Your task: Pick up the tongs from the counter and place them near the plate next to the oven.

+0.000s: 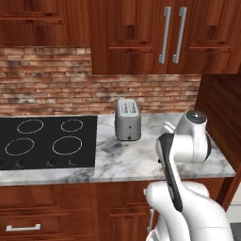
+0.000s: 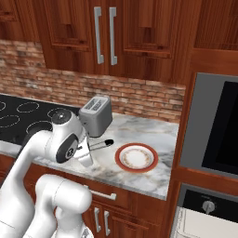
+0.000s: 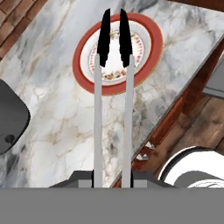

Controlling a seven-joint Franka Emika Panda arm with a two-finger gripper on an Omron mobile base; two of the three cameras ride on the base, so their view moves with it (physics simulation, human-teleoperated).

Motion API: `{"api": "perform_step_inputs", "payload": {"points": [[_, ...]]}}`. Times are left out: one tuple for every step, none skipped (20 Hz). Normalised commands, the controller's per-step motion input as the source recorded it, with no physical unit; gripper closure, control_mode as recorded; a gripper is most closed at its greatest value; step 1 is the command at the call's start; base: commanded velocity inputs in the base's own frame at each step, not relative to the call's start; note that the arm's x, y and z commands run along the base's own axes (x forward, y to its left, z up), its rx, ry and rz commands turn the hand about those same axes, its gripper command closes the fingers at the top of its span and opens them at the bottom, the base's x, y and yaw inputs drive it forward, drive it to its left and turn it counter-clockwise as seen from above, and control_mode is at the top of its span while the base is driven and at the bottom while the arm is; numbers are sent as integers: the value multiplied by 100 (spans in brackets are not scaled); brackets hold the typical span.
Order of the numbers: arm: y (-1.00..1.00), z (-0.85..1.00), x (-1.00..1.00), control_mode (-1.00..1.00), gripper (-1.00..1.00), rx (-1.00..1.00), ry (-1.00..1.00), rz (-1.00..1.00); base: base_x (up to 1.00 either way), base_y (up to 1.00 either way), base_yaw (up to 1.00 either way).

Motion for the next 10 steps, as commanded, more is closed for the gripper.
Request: {"api": "perform_step_inputs", "payload": {"points": [[41, -3, 70, -100, 100, -11, 0, -12, 0, 0, 0], [25, -6, 74, -100, 100, -9, 1, -9, 0, 0, 0], [14, -12, 74, -100, 100, -8, 1, -4, 0, 0, 0], [6, -16, 78, -100, 100, -8, 3, 0, 0, 0, 0], [4, -18, 78, -100, 100, -10, 8, 0, 0, 0, 0], [0, -19, 83, -100, 100, -11, 12, 0, 0, 0, 0], [0, -19, 86, -100, 100, -11, 16, 5, 0, 0, 0], [0, -19, 87, -100, 100, -13, 20, 8, 0, 0, 0], [0, -19, 86, -100, 100, -14, 20, 9, 0, 0, 0], [0, -19, 84, -100, 100, -13, 19, 9, 0, 0, 0]]}}
